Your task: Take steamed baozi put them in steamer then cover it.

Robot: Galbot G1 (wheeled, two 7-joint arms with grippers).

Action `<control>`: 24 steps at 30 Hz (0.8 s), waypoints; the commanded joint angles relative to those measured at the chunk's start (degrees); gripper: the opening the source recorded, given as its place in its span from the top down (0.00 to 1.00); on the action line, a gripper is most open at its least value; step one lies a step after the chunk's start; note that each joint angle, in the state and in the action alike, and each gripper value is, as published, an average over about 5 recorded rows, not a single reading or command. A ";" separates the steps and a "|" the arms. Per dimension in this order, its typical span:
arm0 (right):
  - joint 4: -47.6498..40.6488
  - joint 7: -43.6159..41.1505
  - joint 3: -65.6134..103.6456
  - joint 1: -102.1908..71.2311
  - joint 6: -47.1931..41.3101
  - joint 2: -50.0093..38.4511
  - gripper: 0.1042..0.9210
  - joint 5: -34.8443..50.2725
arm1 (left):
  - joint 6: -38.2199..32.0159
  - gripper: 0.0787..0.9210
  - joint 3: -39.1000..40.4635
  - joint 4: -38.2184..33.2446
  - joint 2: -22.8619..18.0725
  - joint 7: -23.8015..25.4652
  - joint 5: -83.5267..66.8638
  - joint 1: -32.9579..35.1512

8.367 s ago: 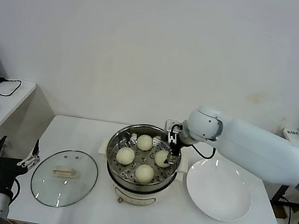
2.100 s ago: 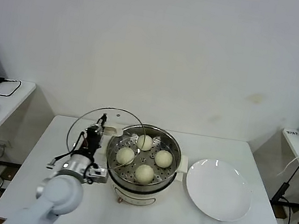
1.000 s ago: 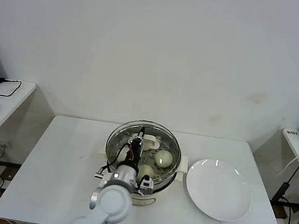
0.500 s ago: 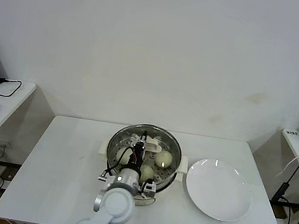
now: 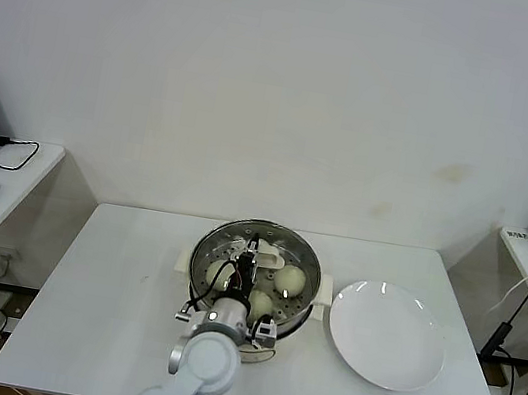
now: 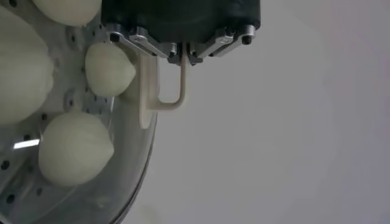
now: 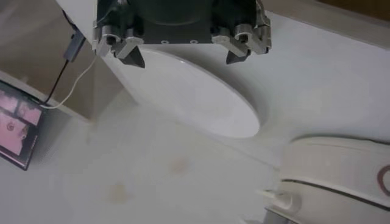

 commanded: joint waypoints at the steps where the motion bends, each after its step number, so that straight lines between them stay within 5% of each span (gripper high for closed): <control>1: -0.10 -0.03 -0.13 0.07 -0.01 0.01 0.12 -0.05 | 0.15 0.88 0.07 -2.04 0.15 -0.20 -0.84 0.89; 9: -0.29 -0.08 -0.37 0.07 -0.04 0.00 0.12 -0.11 | -0.31 0.62 -0.12 -9.60 3.89 -3.61 -7.94 5.57; 17: -0.26 -0.11 -0.21 -0.22 0.06 0.02 0.12 -0.01 | -8.77 0.34 -7.45 -21.21 12.06 -16.32 -29.45 17.55; 24: 0.43 -0.34 -0.29 -0.64 0.65 -0.04 0.12 2.15 | -21.63 0.14 -18.08 -26.66 16.01 -29.16 -64.90 31.05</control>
